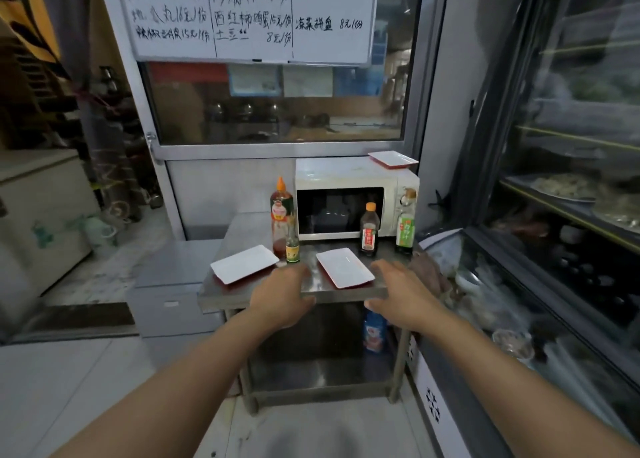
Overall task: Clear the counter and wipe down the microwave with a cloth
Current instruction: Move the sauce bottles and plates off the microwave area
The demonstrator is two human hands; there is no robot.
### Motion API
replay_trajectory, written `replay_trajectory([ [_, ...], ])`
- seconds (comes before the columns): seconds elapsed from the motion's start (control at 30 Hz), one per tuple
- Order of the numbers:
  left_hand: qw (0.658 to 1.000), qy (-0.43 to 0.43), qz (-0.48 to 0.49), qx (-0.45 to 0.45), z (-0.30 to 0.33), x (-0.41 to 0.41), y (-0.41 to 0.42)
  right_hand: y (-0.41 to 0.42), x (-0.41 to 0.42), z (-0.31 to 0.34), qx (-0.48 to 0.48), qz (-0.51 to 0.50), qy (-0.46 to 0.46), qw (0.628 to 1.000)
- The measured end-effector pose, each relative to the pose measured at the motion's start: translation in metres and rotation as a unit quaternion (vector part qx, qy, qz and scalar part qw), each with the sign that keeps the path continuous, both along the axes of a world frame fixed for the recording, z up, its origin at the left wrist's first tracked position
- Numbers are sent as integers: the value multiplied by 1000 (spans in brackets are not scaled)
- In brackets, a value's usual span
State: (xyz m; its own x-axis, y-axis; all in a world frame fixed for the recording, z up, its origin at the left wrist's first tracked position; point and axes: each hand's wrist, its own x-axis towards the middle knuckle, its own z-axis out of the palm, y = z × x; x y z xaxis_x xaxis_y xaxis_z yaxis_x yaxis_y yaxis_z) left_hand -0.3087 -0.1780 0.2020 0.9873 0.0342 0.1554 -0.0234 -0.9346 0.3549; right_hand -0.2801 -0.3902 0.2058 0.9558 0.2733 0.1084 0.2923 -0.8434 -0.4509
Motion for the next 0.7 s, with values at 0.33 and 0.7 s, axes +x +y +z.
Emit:
replay_trajectory([
  [0.33, 998, 13, 50, -25, -9, 162, 4, -2, 181, -7, 1, 17, 10, 1000],
  [0.7, 998, 49, -35, -9, -40, 308, -19, -26, 299, -27, 52, -56, 9, 997],
])
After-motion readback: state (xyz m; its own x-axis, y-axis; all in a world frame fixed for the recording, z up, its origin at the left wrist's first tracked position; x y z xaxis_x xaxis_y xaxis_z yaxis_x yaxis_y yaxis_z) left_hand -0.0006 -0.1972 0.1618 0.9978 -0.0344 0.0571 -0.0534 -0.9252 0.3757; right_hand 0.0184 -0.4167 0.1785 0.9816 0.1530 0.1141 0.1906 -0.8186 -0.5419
